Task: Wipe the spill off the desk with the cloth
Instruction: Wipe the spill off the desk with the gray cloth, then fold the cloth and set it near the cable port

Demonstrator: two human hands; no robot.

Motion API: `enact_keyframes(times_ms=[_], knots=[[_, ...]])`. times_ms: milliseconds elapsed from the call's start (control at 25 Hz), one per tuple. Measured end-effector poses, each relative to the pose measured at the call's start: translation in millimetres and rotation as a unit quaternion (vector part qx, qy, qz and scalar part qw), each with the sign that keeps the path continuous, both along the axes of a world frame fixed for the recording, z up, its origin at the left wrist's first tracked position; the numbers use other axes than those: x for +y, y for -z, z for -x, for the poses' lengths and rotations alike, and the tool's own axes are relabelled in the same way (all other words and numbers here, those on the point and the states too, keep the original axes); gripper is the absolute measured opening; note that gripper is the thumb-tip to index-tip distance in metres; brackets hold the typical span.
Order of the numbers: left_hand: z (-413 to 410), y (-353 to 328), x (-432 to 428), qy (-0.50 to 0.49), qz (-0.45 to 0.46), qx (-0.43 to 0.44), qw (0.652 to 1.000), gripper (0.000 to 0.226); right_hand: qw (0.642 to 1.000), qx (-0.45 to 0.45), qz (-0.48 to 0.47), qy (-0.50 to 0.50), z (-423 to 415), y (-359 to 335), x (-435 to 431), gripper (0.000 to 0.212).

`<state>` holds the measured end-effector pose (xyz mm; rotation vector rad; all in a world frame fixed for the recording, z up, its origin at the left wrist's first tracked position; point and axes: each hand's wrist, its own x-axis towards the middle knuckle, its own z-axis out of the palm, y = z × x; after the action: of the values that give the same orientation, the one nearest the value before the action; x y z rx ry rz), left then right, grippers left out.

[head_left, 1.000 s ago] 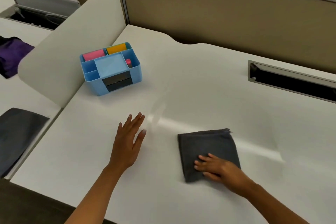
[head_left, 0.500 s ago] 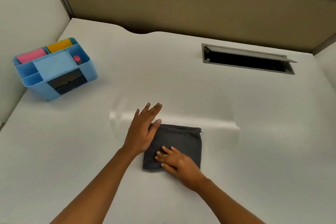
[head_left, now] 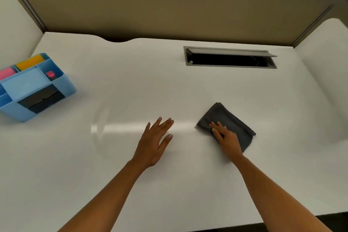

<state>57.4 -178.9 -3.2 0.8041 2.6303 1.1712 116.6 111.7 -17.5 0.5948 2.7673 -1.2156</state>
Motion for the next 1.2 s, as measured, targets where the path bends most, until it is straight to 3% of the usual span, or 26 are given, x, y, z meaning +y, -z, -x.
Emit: enact_keyframes(times_ms=[160, 320, 400, 480, 600, 720, 800, 1000, 1200], knots=[[-4.2, -2.0, 30.5, 0.014, 0.012, 0.009, 1.0, 0.046, 0.999, 0.005, -0.038, 0.009, 23.1, 2.7, -59.8, 0.036], [-10.1, -1.1, 37.0, -0.086, 0.012, 0.035, 0.996, 0.035, 0.997, -0.017, -0.047, -0.057, -8.8, 7.9, -107.2, 0.039], [-9.9, -1.5, 37.6, -0.152, 0.046, 0.052, 0.986, 0.03, 0.998, 0.024, -0.007, -0.065, -18.8, 2.4, -96.1, 0.035], [-7.5, -2.6, 40.6, -0.203, 0.085, 0.052, 0.974, 0.027, 0.998, 0.067, 0.009, -0.012, -18.1, -6.6, -66.4, 0.028], [1.5, -6.5, 50.5, -0.235, 0.14, 0.02, 0.962, 0.037, 0.995, 0.084, -0.038, 0.047, -11.2, -15.9, -16.2, 0.026], [14.6, -7.9, 64.0, -0.222, 0.239, -0.015, 0.945, 0.047, 0.993, 0.029, -0.101, 0.05, -10.0, -12.1, 5.1, 0.043], [20.2, -7.2, 72.0, -0.206, 0.268, -0.025, 0.941, 0.043, 0.995, 0.011, -0.081, 0.058, -14.1, -6.6, 6.3, 0.047], [25.1, -5.7, 87.6, -0.185, 0.299, -0.007, 0.936, 0.03, 0.996, 0.042, -0.064, 0.041, -20.1, -2.0, 2.7, 0.027], [40.6, -13.2, 106.3, -0.163, 0.252, 0.074, 0.951, 0.019, 0.996, 0.057, -0.044, 0.061, -29.4, -1.8, 11.0, 0.021]])
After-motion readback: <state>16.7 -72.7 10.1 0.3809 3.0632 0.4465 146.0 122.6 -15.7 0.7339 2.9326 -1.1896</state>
